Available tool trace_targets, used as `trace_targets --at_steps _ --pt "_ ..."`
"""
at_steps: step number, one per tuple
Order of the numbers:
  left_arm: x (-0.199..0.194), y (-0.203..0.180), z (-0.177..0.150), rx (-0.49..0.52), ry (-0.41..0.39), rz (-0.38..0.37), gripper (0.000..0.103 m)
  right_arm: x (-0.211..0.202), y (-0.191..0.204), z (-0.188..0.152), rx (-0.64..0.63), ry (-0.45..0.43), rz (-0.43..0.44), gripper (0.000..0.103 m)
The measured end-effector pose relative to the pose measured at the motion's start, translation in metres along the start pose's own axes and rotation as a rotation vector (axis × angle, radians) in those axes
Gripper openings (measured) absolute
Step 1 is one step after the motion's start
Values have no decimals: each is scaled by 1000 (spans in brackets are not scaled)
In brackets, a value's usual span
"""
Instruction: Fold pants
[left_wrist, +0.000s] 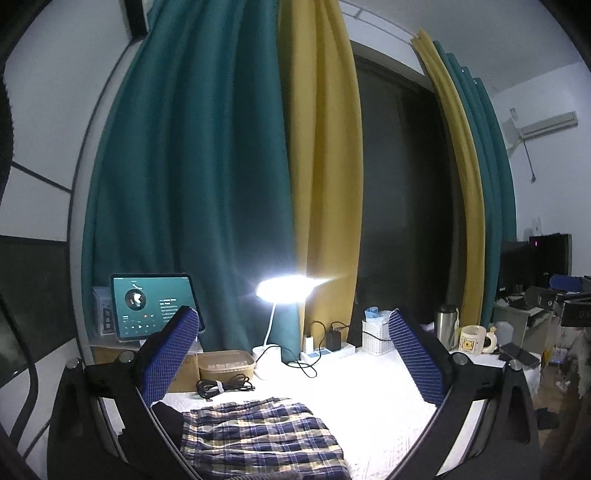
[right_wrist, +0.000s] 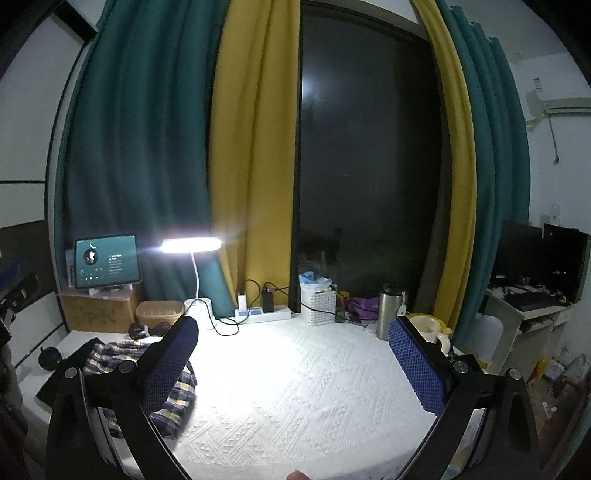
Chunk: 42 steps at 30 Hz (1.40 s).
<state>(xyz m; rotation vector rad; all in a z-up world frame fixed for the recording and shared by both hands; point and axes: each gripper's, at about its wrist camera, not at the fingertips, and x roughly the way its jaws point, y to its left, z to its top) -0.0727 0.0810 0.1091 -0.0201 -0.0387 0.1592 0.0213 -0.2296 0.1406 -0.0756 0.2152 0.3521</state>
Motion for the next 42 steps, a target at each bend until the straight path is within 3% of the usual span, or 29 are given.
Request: trace_targets --at_steps 6,20,42 --pt "-3 8 1 -22 1 10 102 -5 9 3 -26 -19 9 103" --pt "4 7 -7 -26 73 -12 102 7 8 -6 -22 24 12 103" --pt "5 0 -6 -25 98 -42 102 8 7 -11 -21 36 9 103"
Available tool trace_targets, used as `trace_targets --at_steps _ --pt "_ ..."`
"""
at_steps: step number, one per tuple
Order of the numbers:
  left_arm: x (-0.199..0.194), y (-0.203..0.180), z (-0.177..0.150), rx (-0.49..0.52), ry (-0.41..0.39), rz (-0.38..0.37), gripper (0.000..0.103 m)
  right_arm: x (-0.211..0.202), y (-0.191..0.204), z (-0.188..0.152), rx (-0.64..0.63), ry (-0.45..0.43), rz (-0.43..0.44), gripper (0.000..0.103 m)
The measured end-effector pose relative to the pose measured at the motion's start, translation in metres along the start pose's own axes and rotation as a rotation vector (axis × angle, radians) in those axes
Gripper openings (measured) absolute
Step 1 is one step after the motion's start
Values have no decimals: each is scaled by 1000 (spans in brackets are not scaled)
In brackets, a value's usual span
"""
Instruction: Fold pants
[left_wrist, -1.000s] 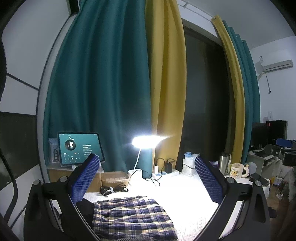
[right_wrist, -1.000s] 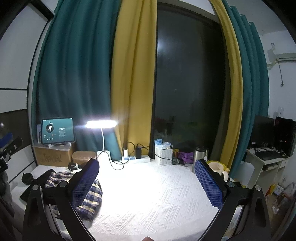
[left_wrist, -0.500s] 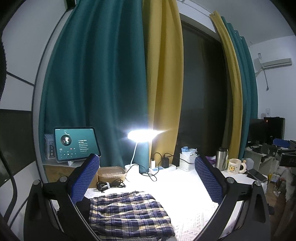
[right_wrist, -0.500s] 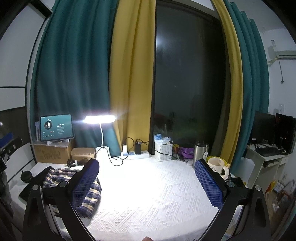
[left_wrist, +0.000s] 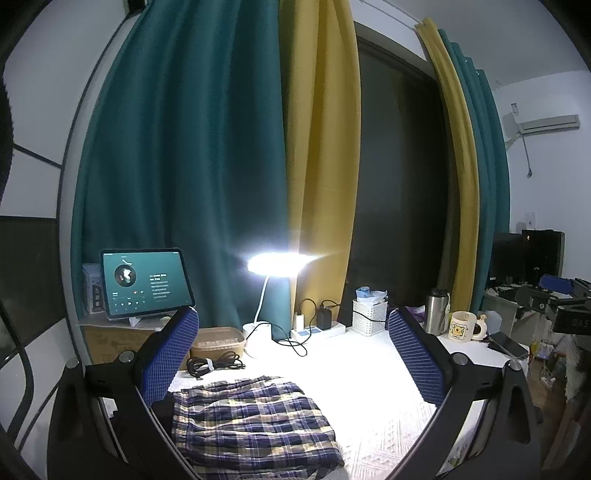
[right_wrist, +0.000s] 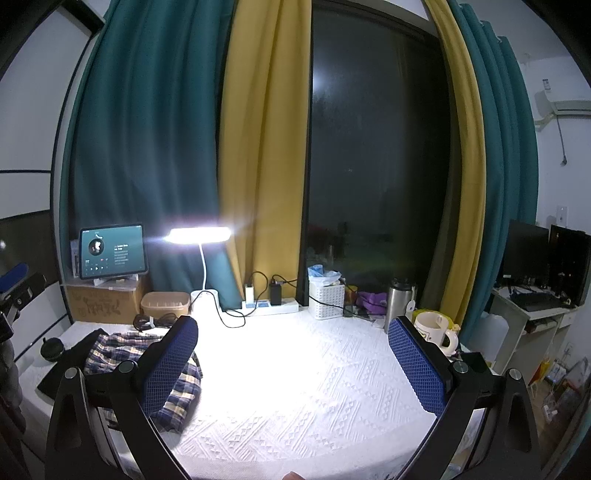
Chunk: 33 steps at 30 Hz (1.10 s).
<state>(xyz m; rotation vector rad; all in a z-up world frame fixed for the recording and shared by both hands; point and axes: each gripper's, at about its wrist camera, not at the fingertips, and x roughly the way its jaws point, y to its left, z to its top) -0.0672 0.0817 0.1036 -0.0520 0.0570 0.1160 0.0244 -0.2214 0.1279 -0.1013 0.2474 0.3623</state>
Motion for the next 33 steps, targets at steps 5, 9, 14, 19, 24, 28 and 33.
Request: trace_targets --at_steps 5,9,14,19,24,28,33 --pt "-1 -1 0 1 -1 0 102 0 -1 0 0 0 1 103" --pt "0 -3 1 6 1 -4 102 0 -1 0 -1 0 2 103" --pt "0 -4 1 14 3 -8 102 0 -1 0 -1 -1 2 103" --pt "0 -3 1 14 2 -11 102 0 -1 0 0 1 1 103" --pt "0 -4 0 14 2 -10 102 0 -1 0 0 0 1 103" --pt "0 -4 0 18 3 -12 102 0 -1 0 0 0 1 103" --pt "0 -4 0 17 4 -17 102 0 -1 0 1 -1 2 103"
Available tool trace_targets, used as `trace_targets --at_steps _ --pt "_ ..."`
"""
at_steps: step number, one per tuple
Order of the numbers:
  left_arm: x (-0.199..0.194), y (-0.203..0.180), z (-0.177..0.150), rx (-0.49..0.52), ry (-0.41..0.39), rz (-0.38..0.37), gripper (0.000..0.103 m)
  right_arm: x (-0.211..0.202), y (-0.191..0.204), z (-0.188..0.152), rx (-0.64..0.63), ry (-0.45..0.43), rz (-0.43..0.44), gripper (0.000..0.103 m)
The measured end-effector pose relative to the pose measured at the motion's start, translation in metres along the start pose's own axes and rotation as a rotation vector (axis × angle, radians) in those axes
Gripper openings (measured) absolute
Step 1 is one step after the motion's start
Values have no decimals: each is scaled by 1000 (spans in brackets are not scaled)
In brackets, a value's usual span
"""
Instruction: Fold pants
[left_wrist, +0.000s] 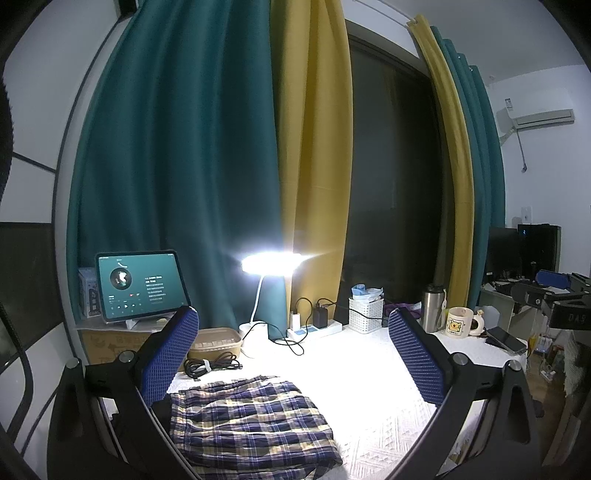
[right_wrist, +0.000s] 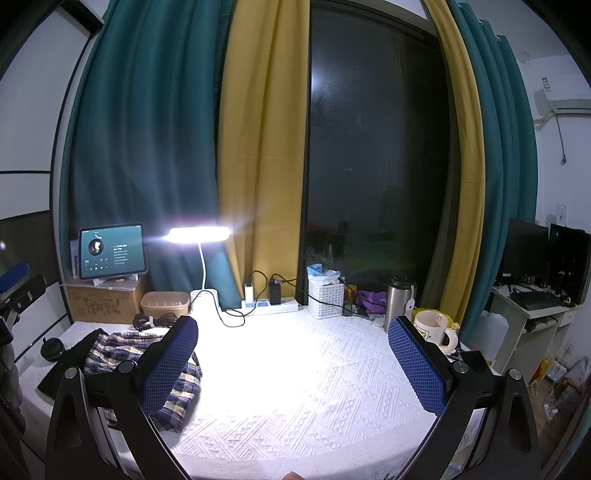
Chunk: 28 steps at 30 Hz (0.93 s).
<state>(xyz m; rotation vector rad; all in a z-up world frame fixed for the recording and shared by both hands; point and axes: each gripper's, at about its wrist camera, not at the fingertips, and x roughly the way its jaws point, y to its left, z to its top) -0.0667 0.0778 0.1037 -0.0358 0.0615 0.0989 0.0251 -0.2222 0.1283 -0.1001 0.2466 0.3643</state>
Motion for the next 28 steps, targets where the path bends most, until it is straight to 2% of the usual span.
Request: trace_targets --at_steps 28 --pt "3 6 -1 22 -3 -27 102 -2 3 -4 0 5 -2 103"
